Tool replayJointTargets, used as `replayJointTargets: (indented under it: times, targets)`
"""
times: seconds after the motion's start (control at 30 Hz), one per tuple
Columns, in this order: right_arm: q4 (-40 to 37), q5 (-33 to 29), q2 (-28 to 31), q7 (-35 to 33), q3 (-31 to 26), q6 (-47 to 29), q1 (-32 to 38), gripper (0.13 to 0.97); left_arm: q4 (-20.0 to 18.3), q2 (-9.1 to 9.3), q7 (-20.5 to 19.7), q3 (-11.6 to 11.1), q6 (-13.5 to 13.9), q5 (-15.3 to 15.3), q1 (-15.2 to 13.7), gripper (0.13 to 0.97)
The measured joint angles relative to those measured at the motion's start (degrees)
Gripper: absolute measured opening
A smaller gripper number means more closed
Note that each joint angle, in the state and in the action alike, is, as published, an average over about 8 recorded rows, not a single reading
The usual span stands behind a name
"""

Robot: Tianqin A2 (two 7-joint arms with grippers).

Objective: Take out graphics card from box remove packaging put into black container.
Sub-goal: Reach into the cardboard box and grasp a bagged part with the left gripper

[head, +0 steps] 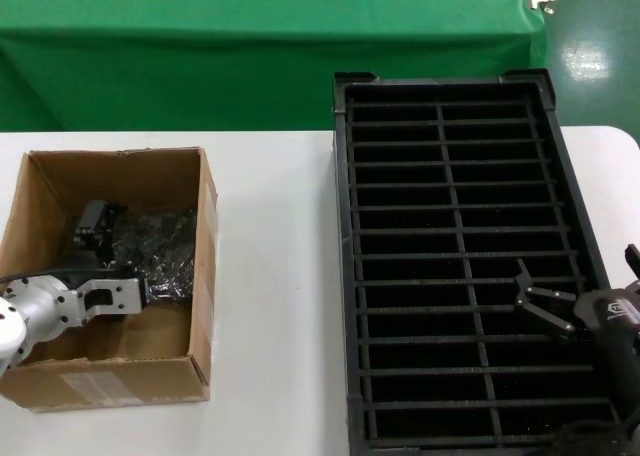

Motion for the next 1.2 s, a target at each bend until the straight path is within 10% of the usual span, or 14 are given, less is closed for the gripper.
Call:
replayJointTargets:
  times: [0.57,1.2]
  targets:
    - [0.0,0.0,0.0,0.0,0.0,0.0,0.0,0.966,3.6,2.68,17.8,-8.1,-0.3,-8.9,0.3,0.683]
    - [0.0,0.0,0.0,0.0,0.0,0.0,0.0,0.966,-6.8,-1.91,-0.8,-1.5,-1.1,1.0,4.9,0.341]
